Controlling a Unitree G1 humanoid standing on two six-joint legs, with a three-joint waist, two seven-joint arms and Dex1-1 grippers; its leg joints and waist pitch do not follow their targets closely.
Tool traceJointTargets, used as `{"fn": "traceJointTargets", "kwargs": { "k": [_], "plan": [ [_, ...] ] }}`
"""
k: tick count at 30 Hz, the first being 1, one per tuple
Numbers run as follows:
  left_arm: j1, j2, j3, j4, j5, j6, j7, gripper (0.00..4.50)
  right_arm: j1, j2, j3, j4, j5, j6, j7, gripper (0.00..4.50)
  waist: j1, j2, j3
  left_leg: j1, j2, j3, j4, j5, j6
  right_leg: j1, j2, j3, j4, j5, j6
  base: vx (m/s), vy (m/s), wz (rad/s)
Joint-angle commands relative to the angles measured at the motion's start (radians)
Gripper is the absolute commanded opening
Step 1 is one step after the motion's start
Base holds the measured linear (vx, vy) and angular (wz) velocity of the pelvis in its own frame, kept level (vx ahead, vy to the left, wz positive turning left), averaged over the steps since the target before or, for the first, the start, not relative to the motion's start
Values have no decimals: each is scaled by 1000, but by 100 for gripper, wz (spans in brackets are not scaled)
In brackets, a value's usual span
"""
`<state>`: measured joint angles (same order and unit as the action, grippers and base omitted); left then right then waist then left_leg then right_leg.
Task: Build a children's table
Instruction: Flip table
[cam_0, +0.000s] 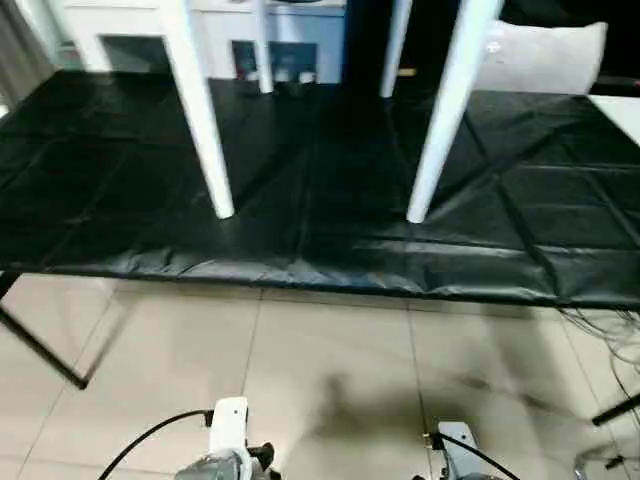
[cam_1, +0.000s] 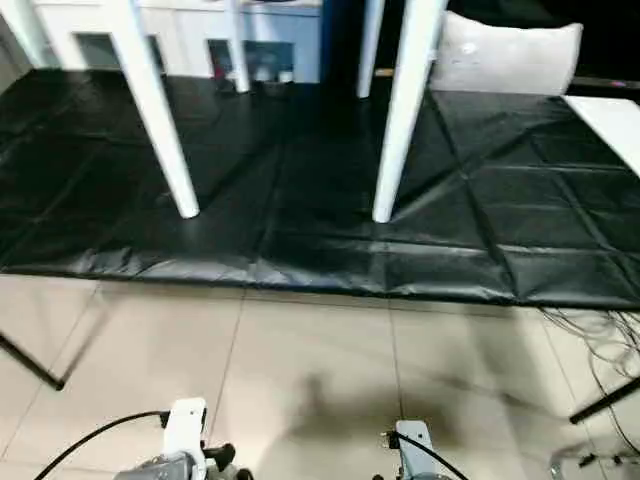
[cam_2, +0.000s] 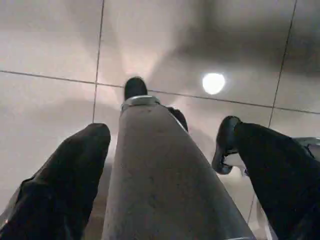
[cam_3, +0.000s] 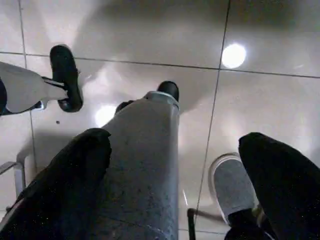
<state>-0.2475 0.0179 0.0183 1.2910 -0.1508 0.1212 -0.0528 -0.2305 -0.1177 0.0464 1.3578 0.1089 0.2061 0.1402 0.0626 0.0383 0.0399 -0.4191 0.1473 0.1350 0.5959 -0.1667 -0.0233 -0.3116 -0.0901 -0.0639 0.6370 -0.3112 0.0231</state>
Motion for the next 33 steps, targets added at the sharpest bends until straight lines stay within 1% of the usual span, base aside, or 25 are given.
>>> {"fn": "traceJointTargets", "kwargs": {
  "k": [1,2,3,5,6,8,14,16,20,22,25,27,30,31,33],
  "plan": [
    [3,-9,8,27,7,-4,0,441,1,1,0,-3,-13,-11,0,450,6,-4,-27,30,93,-34,-97,-340,67,-1,-94,42,-83,119,-245,0,0,0],
    [-1,-8,20,32,8,-18,-2,441,-2,0,10,-5,-27,-33,16,450,6,-15,-26,27,93,-30,-96,-316,82,0,-95,42,-85,137,-239,0,0,0],
    [-1,-8,20,32,8,-18,-2,441,-2,0,10,-5,-27,-33,16,450,8,-9,-28,27,94,-28,-95,-298,89,1,-96,41,-82,149,-233,0,0,0],
    [-1,-8,20,32,8,-18,-2,441,-2,0,10,-5,-27,-33,16,450,7,-9,-28,27,96,-28,-96,-286,102,-1,-93,40,-80,170,-233,0,0,0],
    [-1,-8,20,32,8,-18,-2,441,-2,0,10,-5,-27,-33,16,450,7,-9,-26,28,97,-28,-97,-294,105,-3,-94,41,-80,170,-235,0,0,0],
    [-1,-8,20,32,8,-18,-2,441,-2,0,10,-5,-27,-33,16,450,7,-10,-25,29,97,-26,-97,-303,106,-4,-95,42,-82,160,-237,0,0,0],
    [-1,-8,20,32,8,-18,-2,441,-2,0,10,-5,-27,-33,16,450,8,-10,-22,29,98,-25,-102,-326,85,-6,-96,45,-90,106,-235,0,0,0],
    [-1,-8,20,32,8,-18,-2,441,-2,0,10,-5,-27,-33,16,450,7,-11,-21,28,98,-24,-103,-320,86,-6,-96,46,-90,112,-235,0,0,0],
    [-1,-8,20,32,8,-18,-2,441,-2,0,10,-5,-27,-33,16,450,8,-12,-21,26,98,-23,-101,-294,101,-6,-96,46,-89,143,-233,0,0,0],
    [-1,-8,20,32,8,-18,-2,441,-2,0,10,-5,-27,-33,16,450,7,-12,-20,26,98,-23,-102,-295,104,-7,-96,45,-90,143,-233,0,0,0],
    [-1,-8,20,32,8,-18,-2,441,-2,0,10,-5,-27,-33,16,450,7,-12,-19,28,100,-22,-105,-315,96,-9,-95,47,-93,114,-233,0,0,0],
    [-1,-8,20,32,8,-18,-2,441,-2,0,10,-5,-27,-33,16,450,8,-12,-17,28,100,-22,-107,-326,85,-10,-96,49,-96,86,-231,0,0,0],
    [-1,-8,20,32,8,-18,-2,441,-2,0,10,-5,-27,-33,16,450,7,-13,-17,28,101,-21,-109,-332,76,-11,-95,50,-97,78,-228,0,0,0],
    [-1,-8,20,32,8,-18,-2,441,-2,0,10,-5,-27,-33,16,450,7,-13,-16,27,100,-21,-109,-327,77,-11,-95,50,-97,83,-228,0,0,0],
    [-1,-8,20,32,8,-18,-2,441,-2,0,10,-5,-27,-33,16,450,8,-14,-18,27,100,-19,-107,-297,90,-10,-96,51,-96,121,-226,0,0,0]
  ]
}}
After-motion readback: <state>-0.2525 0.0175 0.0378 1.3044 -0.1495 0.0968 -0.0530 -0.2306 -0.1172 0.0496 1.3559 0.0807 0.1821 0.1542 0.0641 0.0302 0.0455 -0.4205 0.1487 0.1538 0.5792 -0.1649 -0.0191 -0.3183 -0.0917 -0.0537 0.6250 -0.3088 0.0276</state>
